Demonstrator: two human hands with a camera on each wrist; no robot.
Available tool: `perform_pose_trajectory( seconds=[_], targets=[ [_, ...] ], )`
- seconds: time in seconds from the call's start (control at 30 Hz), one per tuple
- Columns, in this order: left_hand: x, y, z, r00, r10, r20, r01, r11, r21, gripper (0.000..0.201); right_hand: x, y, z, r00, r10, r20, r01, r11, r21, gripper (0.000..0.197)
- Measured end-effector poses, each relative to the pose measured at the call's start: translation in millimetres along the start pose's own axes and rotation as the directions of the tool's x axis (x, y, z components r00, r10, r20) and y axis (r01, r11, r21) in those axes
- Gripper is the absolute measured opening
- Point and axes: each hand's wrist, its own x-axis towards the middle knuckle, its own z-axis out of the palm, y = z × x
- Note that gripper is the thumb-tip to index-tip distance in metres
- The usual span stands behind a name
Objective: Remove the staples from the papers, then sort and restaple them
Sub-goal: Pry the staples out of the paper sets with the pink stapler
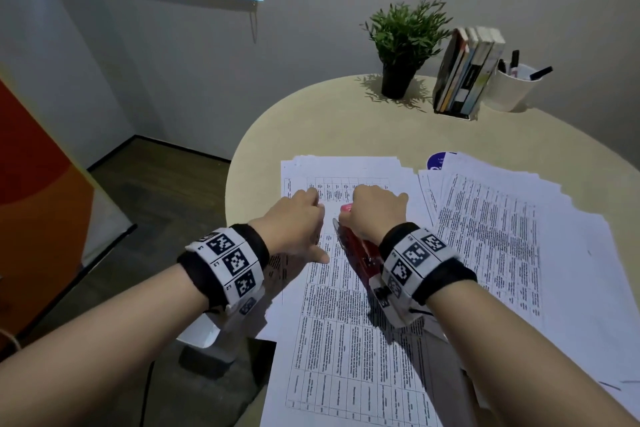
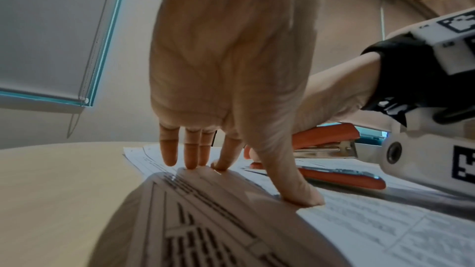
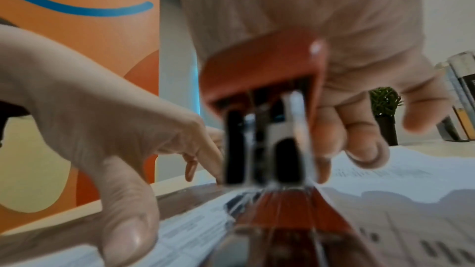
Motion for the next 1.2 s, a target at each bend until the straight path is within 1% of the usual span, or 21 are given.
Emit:
perform_pose_trajectory(
  seconds=[0.13, 0.2, 0.23, 0.33, 0.4, 0.47, 0.57, 0.63, 0.73, 0.83, 1.07, 1.2],
  targets=[
    [0, 2, -2, 1.000, 0.012, 0.023, -0.012, 0.999, 0.031, 0.078, 1, -9, 5, 0.997, 0.073, -0.014, -0.072, 0.996, 0.051, 0.021],
    [0, 3, -3, 1.000, 0.013, 0.027, -0.015, 0.999, 0.049, 0.077, 3, -10, 7, 0.997, 0.062, -0.041, -0.060, 0.997, 0.043, 0.018],
    [1, 3, -3, 1.000, 0.013, 0.025, -0.014, 0.998, 0.058, 0.078, 4, -9, 7, 0.998, 0.030, -0.058, -0.030, 1.000, 0.009, 0.020],
    [1, 4, -4, 1.000, 0.013, 0.026, -0.014, 0.997, 0.076, 0.083, 6, -1, 7, 0.988, -0.109, -0.106, 0.095, 0.987, -0.132, 0.037],
    [1, 4, -4, 1.000, 0.013, 0.025, -0.015, 0.996, 0.083, 0.085, 8, 4, 6, 0.975, -0.188, -0.119, 0.161, 0.965, -0.205, 0.038],
    [1, 4, -4, 1.000, 0.014, 0.023, -0.016, 0.996, 0.087, 0.088, 11, 7, 6, 0.965, -0.236, -0.117, 0.205, 0.952, -0.229, 0.037],
    [-1, 3, -3, 1.000, 0.011, 0.016, -0.013, 0.995, 0.098, 0.093, 18, 12, 7, 0.954, -0.283, -0.101, 0.252, 0.937, -0.242, 0.047],
    [-1, 4, -4, 1.000, 0.019, -0.001, -0.019, 0.994, 0.108, 0.092, 21, 15, 7, 0.956, -0.275, -0.098, 0.249, 0.943, -0.222, 0.049],
    [-2, 6, -2, 0.999, 0.034, -0.009, -0.033, 0.993, 0.114, 0.094, 23, 18, 8, 0.970, -0.231, -0.080, 0.214, 0.960, -0.183, 0.047],
    [-3, 4, -3, 0.999, 0.033, -0.017, -0.031, 0.994, 0.105, 0.094, 20, 16, 9, 0.973, -0.211, -0.096, 0.194, 0.968, -0.161, 0.046],
    [-2, 2, -1, 0.998, 0.057, 0.014, -0.058, 0.992, 0.114, 0.097, 9, 12, 10, 0.965, -0.227, -0.131, 0.194, 0.954, -0.229, 0.046],
    [-2, 2, -2, 0.998, 0.058, 0.021, -0.059, 0.995, 0.083, 0.091, 7, 10, 9, 0.960, -0.247, -0.134, 0.202, 0.939, -0.278, 0.047]
  ],
)
